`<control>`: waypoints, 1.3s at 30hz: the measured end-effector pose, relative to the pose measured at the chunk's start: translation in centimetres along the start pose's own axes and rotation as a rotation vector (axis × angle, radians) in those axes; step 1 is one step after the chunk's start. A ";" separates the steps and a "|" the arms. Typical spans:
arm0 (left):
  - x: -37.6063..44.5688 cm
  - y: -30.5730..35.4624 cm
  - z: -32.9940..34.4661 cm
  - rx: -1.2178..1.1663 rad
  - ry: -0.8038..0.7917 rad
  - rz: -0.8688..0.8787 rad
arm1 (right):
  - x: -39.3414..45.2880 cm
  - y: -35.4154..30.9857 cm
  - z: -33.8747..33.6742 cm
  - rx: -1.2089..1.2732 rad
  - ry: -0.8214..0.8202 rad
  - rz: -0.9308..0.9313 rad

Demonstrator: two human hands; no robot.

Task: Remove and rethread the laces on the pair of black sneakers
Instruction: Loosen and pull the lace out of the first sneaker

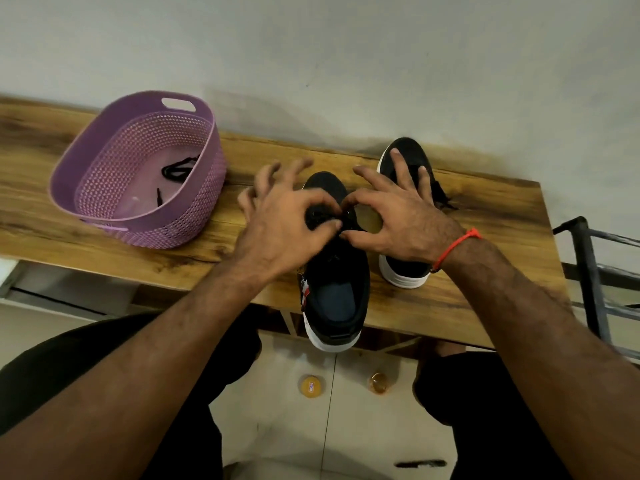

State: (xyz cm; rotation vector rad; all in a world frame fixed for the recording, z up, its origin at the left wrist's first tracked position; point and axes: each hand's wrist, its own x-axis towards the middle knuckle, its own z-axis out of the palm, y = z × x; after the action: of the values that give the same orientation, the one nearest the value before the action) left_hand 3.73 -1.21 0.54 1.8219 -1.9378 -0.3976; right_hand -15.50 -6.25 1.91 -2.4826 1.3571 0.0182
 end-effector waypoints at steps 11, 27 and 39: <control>-0.7 -0.1 0.9 0.275 -0.109 0.068 | 0.1 -0.1 0.1 0.014 -0.021 -0.006; 0.1 0.2 -0.2 -0.100 0.021 -0.082 | 0.1 -0.1 0.1 0.020 -0.012 0.001; -0.4 -0.5 1.2 0.181 -0.184 0.045 | 0.2 -0.1 0.1 0.030 -0.021 0.008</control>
State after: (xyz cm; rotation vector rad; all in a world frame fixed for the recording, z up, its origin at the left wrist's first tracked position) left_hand 3.62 -0.99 -0.77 1.9073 -2.1987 -0.3988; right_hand -15.31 -6.30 1.81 -2.4459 1.3492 0.0257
